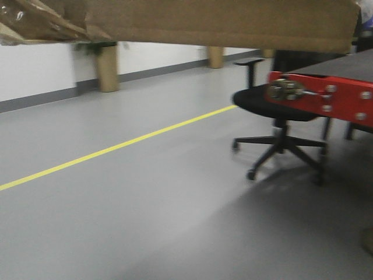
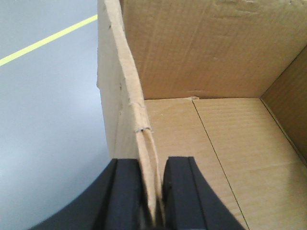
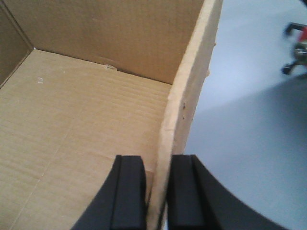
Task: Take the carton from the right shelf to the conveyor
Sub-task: 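Approach the red-framed conveyor and hold the carton above the belt, then lower the carton onto the belt and open both grippers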
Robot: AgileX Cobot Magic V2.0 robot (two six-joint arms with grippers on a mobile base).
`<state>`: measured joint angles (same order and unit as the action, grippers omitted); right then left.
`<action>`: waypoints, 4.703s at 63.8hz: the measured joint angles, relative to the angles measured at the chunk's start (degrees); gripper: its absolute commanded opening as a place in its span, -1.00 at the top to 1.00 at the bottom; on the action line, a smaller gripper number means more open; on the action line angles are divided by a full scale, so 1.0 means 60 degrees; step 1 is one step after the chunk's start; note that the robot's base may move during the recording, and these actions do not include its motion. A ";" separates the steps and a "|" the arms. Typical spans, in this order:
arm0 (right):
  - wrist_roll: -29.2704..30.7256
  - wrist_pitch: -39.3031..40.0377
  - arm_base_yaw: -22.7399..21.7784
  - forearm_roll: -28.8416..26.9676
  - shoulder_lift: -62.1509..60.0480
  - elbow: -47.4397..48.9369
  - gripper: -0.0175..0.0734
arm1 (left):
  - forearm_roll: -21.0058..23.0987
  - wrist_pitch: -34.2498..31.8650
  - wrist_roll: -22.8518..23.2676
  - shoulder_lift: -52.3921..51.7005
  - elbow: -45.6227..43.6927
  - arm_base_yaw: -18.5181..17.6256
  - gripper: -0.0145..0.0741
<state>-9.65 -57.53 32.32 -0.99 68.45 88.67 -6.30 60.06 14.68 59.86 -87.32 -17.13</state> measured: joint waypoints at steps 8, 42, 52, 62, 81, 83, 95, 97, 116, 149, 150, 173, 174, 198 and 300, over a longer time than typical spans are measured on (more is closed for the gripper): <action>0.0000 0.0000 0.0000 0.0000 0.0000 0.0000 0.76 | 0.0000 0.0000 0.0000 0.0000 0.0000 0.0000 0.71; 0.0000 0.0016 0.0000 0.0000 0.0000 0.0000 0.76 | 0.0000 0.0000 0.0000 0.0000 0.0000 0.0000 0.71; 0.0000 0.0016 0.0000 0.0000 0.0000 0.0000 0.76 | 0.0000 0.0000 0.0000 0.0000 0.0000 0.0000 0.71; 0.0000 0.0016 0.0000 0.0000 0.0000 0.0000 0.76 | 0.0000 -0.0019 0.0000 0.0000 0.0000 0.0000 0.71; 0.0000 0.0016 0.0000 0.0019 0.0000 0.0000 0.76 | 0.0000 -0.0019 0.0000 0.0019 0.0000 0.0000 0.71; 0.0000 0.0016 0.0000 0.0019 0.0000 0.0000 0.76 | 0.0000 -0.0019 0.0000 0.0019 0.0000 0.0000 0.71; 0.0000 0.0016 0.0000 0.0019 0.0000 0.0000 0.76 | 0.0000 -0.0019 0.0000 0.0019 0.0000 0.0000 0.71; 0.0000 0.0016 0.0000 0.0019 0.0000 0.0000 0.76 | 0.0000 -0.0019 0.0000 0.0019 0.0000 0.0000 0.71; 0.0000 0.0016 0.0000 0.0019 0.0000 0.0000 0.76 | 0.0000 -0.0019 0.0000 0.0019 0.0000 0.0000 0.71; 0.0000 0.0016 0.0000 0.0019 0.0000 0.0000 0.76 | 0.0000 -0.0019 0.0000 0.0019 0.0000 0.0000 0.71; 0.0000 0.0016 0.0000 0.0019 0.0000 0.0000 0.76 | 0.0000 -0.0019 0.0000 0.0019 0.0000 0.0000 0.71; 0.0000 0.0016 0.0000 0.0019 0.0000 0.0000 0.76 | 0.0000 -0.0019 0.0000 0.0019 0.0000 0.0000 0.71; 0.0000 0.0016 0.0000 0.0019 0.0000 0.0000 0.76 | 0.0000 -0.0019 0.0000 0.0019 0.0000 0.0000 0.71; 0.0000 0.0090 0.0000 0.0019 0.0000 0.0000 0.76 | 0.0000 -0.0019 0.0000 0.0019 0.0000 0.0000 0.71; 0.0359 0.1257 -0.1929 0.0258 0.3954 0.0278 -0.63 | -0.0568 -0.3170 -0.0098 0.4212 0.0994 0.0000 -0.65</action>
<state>-7.50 -49.99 20.75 0.55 92.18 90.34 -9.71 41.04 14.09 85.13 -81.36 -17.13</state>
